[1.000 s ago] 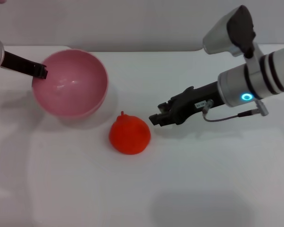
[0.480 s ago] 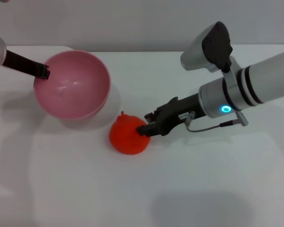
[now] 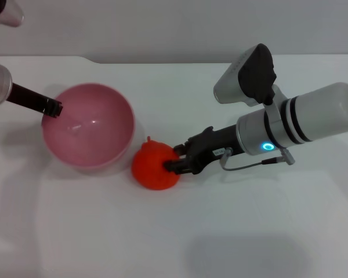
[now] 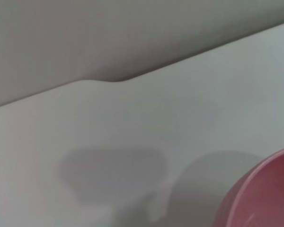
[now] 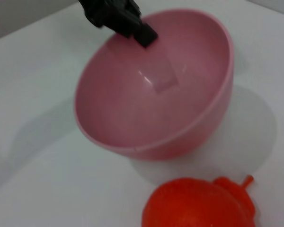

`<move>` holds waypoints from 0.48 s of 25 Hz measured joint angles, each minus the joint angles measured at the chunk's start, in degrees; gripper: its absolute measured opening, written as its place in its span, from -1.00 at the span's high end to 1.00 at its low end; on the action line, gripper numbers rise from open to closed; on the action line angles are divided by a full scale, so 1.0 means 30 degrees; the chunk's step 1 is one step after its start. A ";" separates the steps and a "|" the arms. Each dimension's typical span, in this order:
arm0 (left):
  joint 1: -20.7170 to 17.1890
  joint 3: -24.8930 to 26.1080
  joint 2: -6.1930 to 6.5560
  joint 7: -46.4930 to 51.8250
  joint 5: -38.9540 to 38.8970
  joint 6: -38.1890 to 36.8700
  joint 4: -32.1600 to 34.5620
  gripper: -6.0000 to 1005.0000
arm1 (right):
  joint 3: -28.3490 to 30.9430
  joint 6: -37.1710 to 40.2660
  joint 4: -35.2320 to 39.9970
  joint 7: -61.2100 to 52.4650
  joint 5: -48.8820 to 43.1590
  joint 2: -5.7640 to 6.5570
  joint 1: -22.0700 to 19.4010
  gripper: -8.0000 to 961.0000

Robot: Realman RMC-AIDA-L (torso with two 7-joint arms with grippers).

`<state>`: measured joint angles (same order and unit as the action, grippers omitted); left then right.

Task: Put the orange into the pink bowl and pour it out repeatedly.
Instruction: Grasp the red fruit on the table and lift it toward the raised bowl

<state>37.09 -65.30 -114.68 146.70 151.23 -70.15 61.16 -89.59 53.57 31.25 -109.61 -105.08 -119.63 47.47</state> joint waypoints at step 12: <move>-0.0693 -0.0014 -0.0470 -0.0319 0.0479 0.0197 0.0849 0.92 | -0.0675 -0.0099 -0.0092 0.0370 0.0629 0.0004 0.0191 0.12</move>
<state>35.01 -65.34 -116.09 145.74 152.67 -69.56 63.70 -91.62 53.28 30.97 -108.50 -103.19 -119.62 48.05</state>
